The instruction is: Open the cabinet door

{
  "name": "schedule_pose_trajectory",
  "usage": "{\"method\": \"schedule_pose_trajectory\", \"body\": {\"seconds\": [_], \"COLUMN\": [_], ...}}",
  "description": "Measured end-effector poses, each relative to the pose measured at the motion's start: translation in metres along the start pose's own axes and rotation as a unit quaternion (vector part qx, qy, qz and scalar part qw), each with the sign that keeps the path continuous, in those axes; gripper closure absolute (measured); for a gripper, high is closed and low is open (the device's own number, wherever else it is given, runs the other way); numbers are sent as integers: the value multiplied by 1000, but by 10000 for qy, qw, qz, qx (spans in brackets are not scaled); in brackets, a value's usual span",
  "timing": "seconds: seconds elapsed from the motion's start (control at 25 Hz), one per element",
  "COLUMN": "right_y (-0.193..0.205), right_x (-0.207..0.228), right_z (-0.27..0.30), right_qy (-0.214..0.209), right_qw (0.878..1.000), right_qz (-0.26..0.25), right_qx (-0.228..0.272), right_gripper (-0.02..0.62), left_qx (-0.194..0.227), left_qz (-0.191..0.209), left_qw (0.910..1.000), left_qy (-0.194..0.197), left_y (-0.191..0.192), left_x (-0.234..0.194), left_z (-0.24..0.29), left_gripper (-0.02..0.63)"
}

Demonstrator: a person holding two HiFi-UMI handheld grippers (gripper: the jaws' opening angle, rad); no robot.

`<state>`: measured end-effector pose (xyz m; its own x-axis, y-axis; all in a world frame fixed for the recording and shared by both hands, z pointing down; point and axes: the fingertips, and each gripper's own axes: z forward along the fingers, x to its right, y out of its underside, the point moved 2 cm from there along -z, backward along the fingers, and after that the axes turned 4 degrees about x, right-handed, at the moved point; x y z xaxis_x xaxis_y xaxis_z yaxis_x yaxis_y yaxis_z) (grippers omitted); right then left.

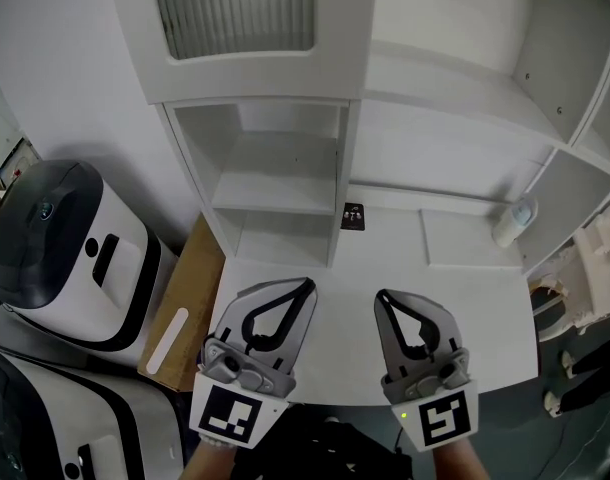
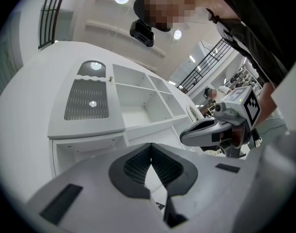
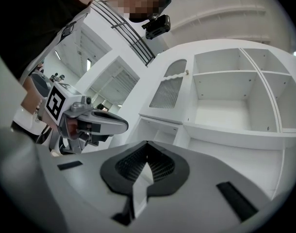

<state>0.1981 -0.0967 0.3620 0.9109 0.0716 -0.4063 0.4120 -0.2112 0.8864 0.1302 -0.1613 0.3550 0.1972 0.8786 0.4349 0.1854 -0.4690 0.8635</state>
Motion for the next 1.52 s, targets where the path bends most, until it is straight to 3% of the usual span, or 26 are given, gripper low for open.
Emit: {"method": "schedule_pose_trajectory", "body": {"seconds": [0.48, 1.16, 1.52], "right_y": [-11, -51, -76], "right_x": [11, 37, 50], "right_z": [31, 72, 91], "right_qy": [10, 103, 47], "right_qw": [9995, 9950, 9911], "right_qz": [-249, -683, -827], "right_qx": [214, 716, 1039], "right_gripper": [600, 600, 600], "left_qx": [444, 910, 1092], "left_qz": [90, 744, 870], "left_qw": [9990, 9929, 9901], "left_qy": [7, 172, 136], "left_y": [-10, -41, -57], "left_x": [-34, -70, -85], "left_z": [18, 47, 61], "left_gripper": [607, 607, 607]}}
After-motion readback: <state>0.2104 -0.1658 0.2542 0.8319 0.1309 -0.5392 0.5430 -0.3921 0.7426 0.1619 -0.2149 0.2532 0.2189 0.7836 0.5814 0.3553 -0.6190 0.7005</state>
